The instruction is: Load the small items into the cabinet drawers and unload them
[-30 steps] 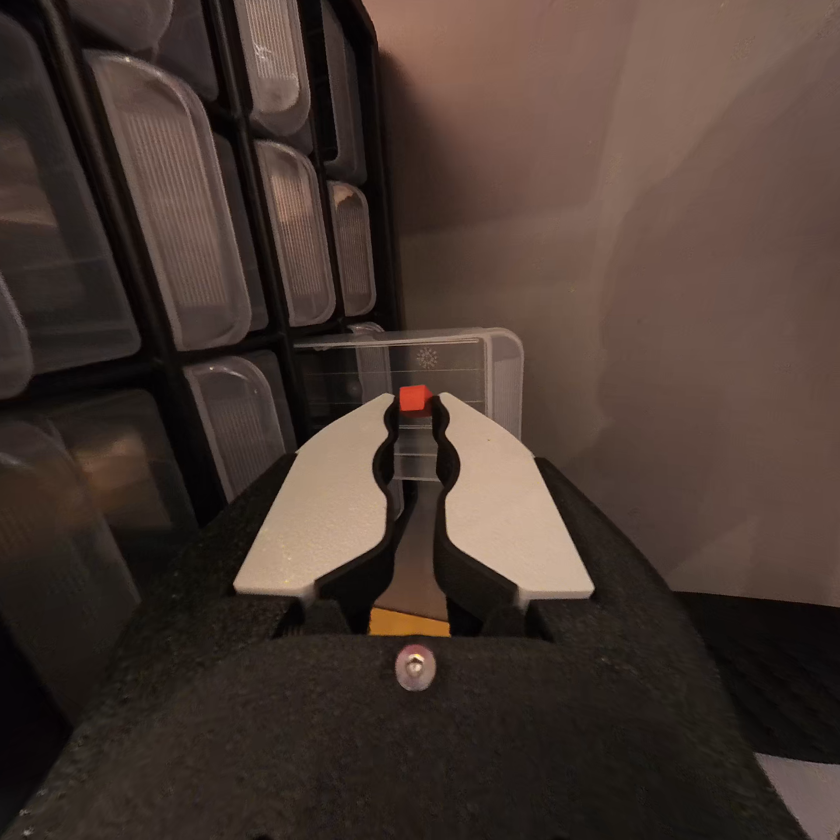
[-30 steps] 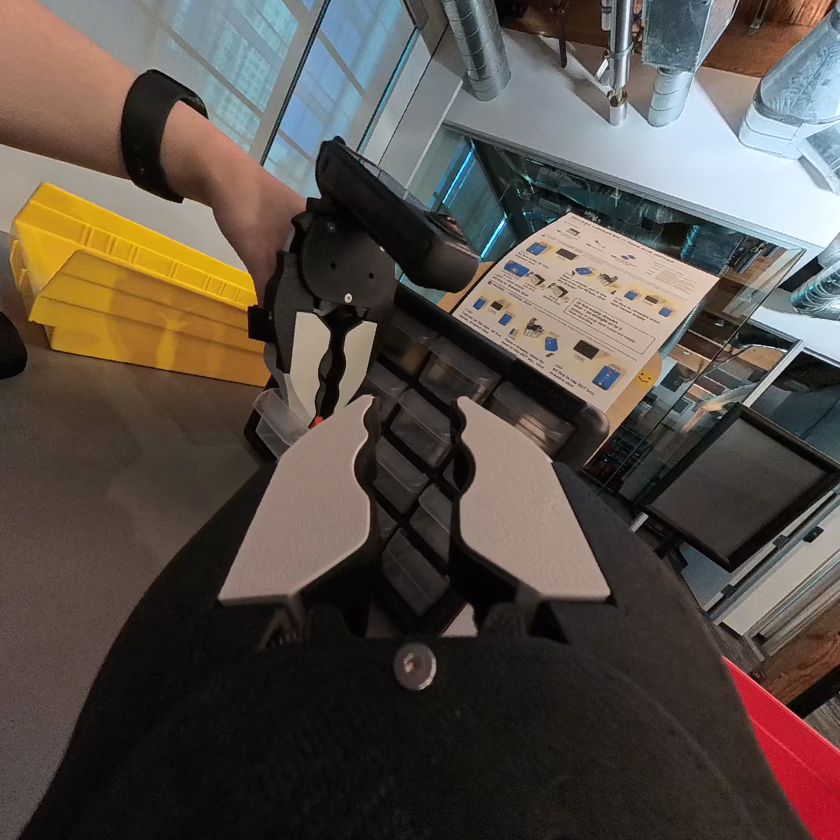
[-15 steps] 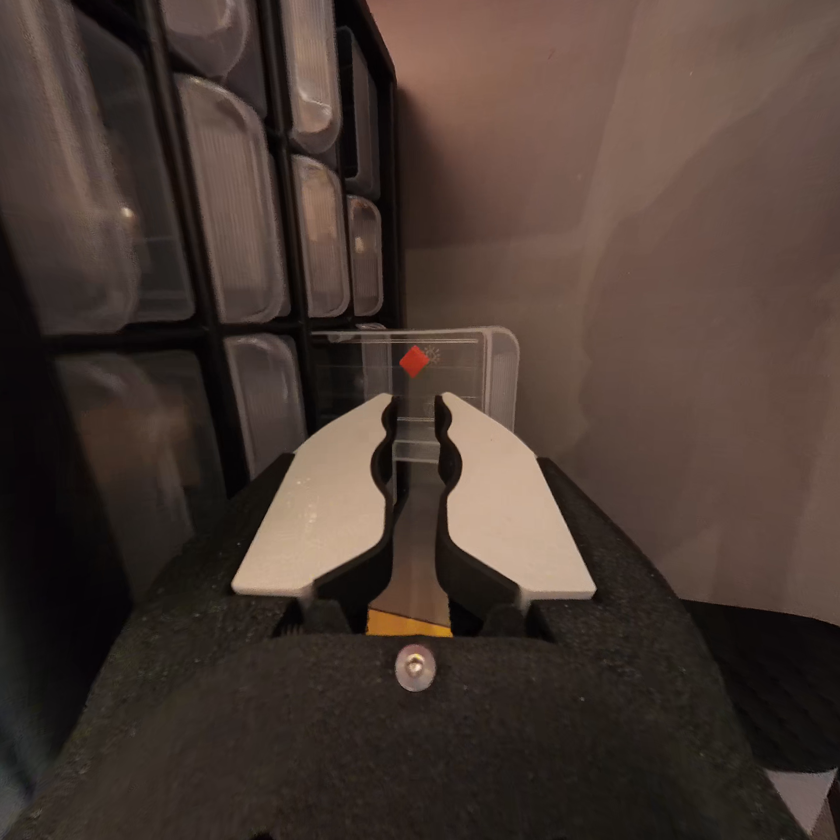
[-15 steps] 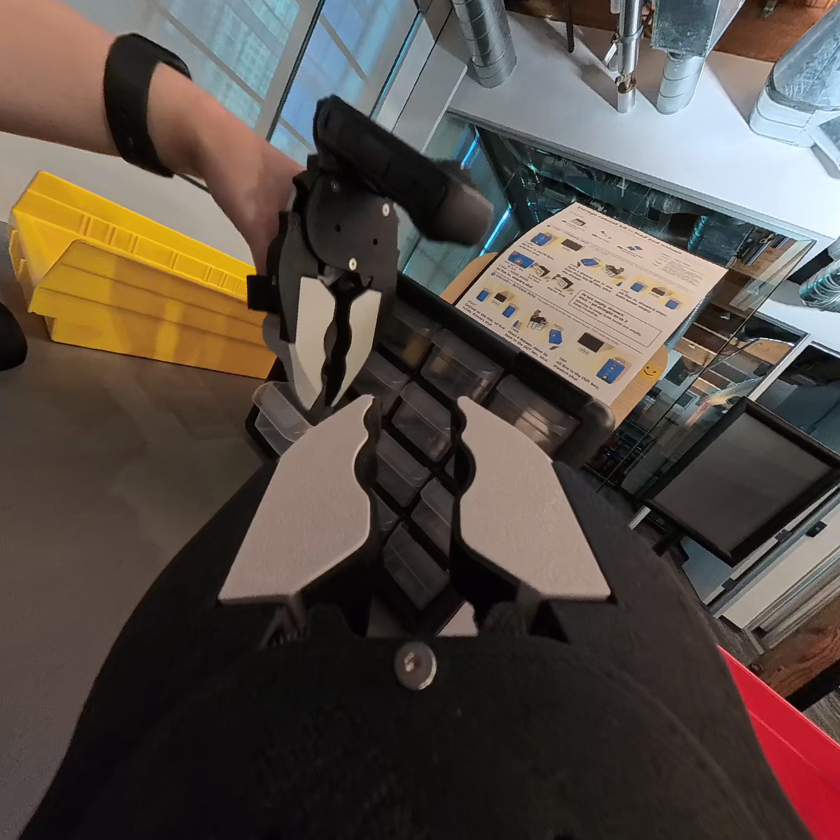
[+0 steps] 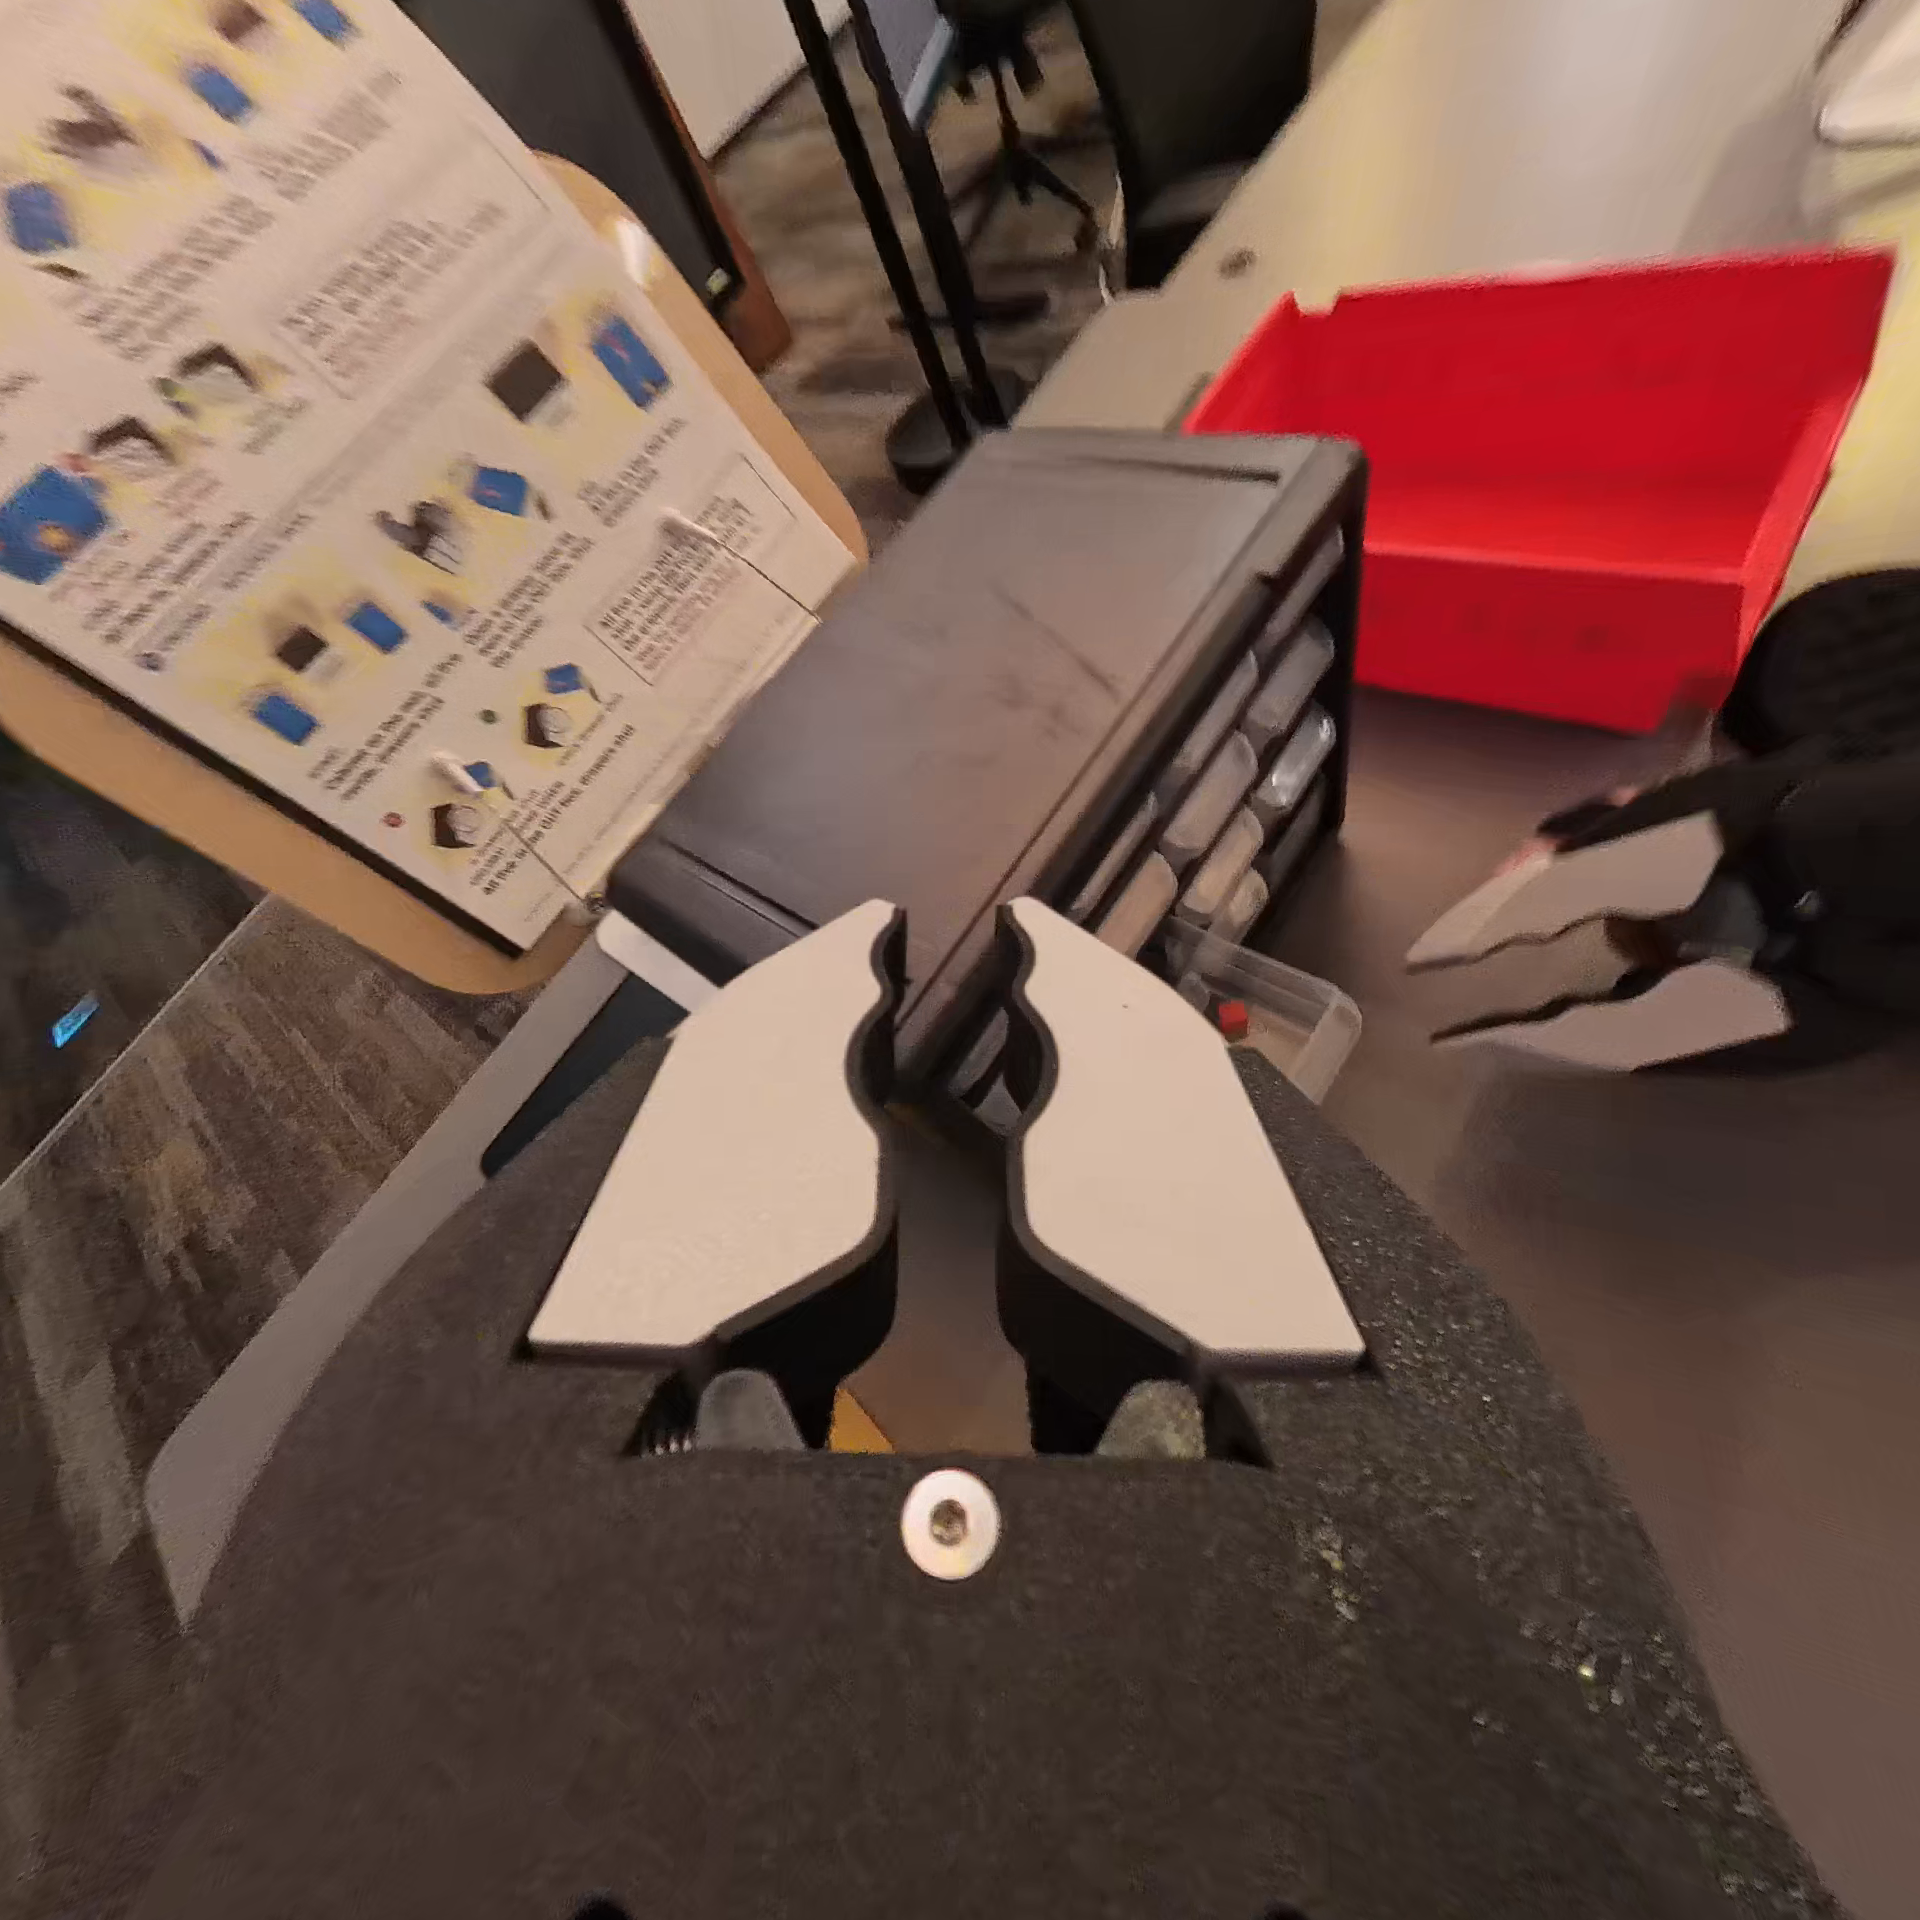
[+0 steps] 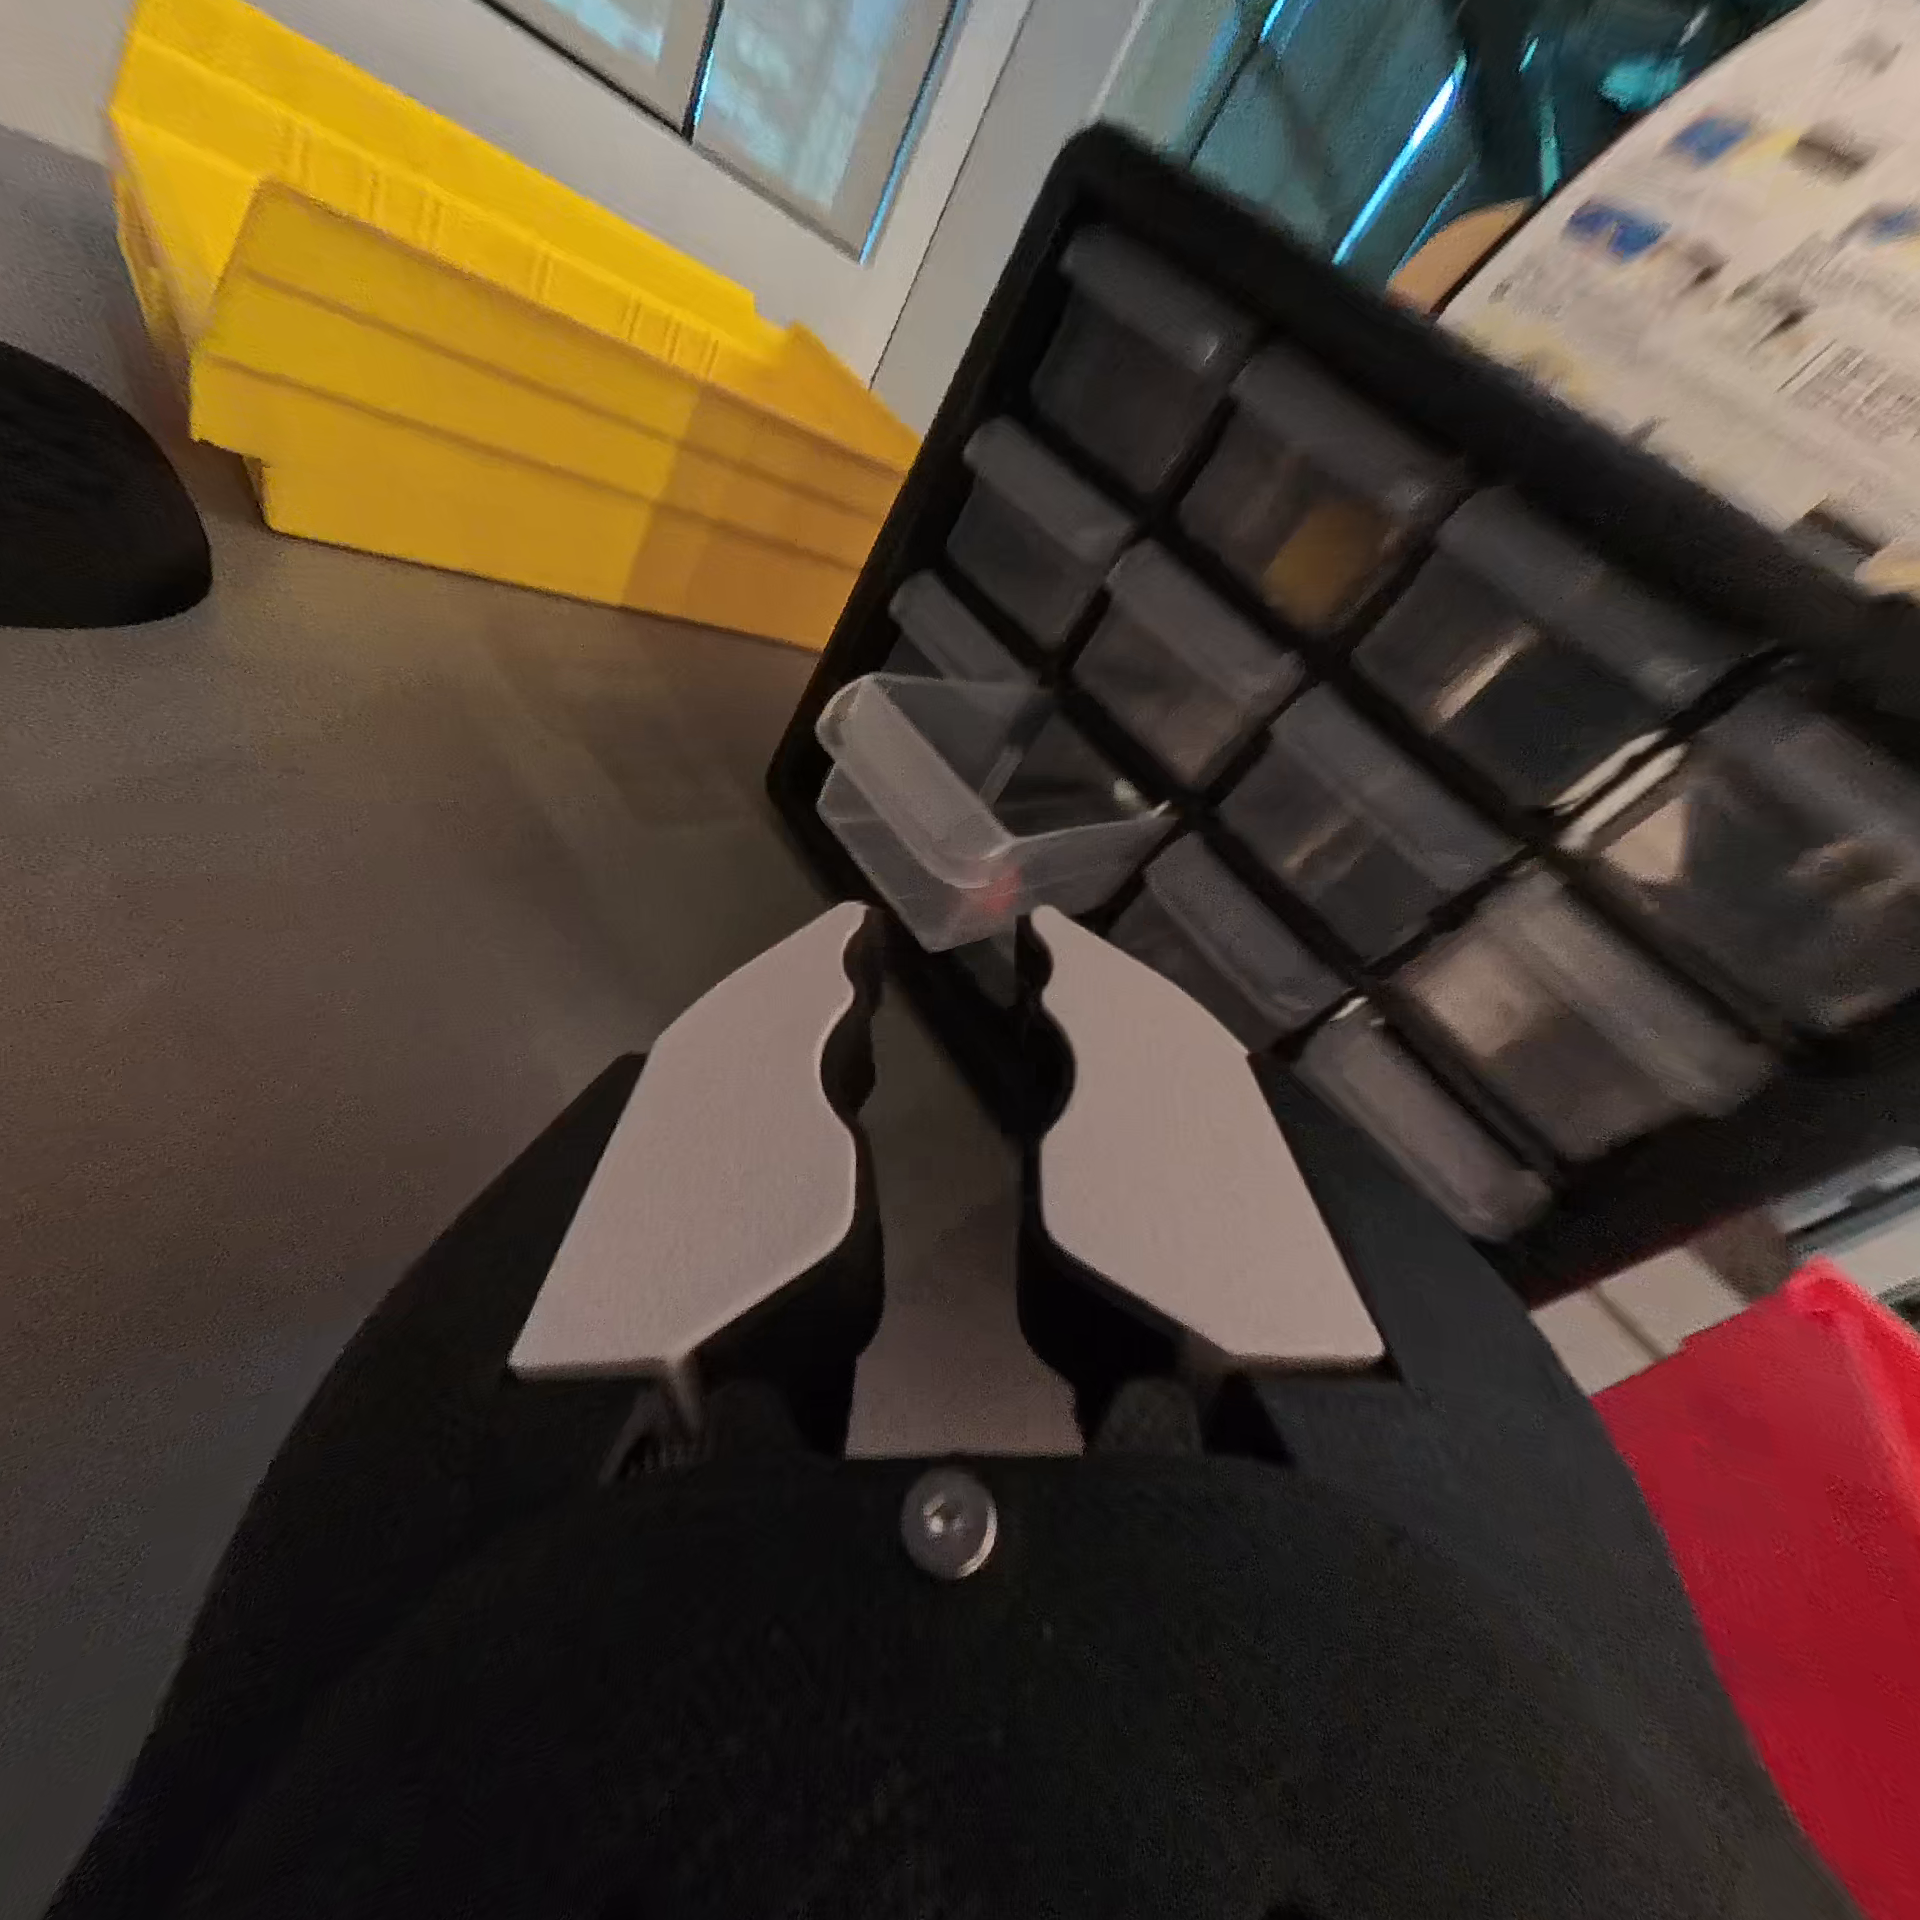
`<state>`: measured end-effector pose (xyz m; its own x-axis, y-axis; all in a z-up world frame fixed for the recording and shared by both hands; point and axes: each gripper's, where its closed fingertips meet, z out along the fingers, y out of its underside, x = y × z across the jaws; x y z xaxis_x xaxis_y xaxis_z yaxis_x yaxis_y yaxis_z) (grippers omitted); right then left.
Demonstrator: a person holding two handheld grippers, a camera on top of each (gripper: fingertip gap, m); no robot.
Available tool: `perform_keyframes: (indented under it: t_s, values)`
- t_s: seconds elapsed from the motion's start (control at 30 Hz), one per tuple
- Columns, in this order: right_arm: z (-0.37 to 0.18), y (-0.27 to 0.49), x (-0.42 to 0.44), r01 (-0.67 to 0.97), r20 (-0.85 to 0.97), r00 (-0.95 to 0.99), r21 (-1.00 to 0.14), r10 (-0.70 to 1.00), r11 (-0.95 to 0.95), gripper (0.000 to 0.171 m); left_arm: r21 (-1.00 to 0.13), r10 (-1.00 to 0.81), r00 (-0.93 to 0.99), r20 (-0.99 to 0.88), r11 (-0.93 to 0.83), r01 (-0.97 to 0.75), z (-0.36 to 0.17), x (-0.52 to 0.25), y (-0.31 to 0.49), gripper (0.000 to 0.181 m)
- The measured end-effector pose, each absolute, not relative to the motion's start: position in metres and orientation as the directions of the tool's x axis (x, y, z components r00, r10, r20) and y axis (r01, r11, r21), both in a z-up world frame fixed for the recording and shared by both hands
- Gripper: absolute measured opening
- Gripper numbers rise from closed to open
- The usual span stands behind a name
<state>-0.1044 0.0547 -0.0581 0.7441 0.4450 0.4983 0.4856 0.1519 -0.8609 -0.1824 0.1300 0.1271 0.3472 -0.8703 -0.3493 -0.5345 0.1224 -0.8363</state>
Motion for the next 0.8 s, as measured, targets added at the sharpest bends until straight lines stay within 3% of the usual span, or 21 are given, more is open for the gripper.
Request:
perform_keyframes:
  t_s: [0.17,0.23,0.33,0.8]
  values:
    - [-0.083,0.064,-0.123,0.482,0.426,0.754,-0.876,0.5,0.019,0.015,-0.937,-0.891,0.381,-0.249,0.122,-0.326,0.155,-0.209,0.116,0.012]
    - [-0.083,0.066,-0.128,0.498,0.443,0.756,-0.867,0.483,0.015,0.001,-0.95,-0.89,0.388,-0.238,0.131,-0.283,0.16,-0.219,0.117,0.006]
    - [-0.08,0.075,-0.131,0.484,0.433,0.792,-0.875,0.43,-0.011,0.001,-0.968,-0.868,0.468,-0.168,0.057,-0.243,0.16,-0.235,0.132,0.004]
    - [-0.079,0.109,-0.125,0.509,0.471,0.827,-0.859,0.308,-0.053,0.001,-0.974,-0.872,0.482,-0.083,-0.03,-0.222,0.148,-0.257,0.151,0.005]
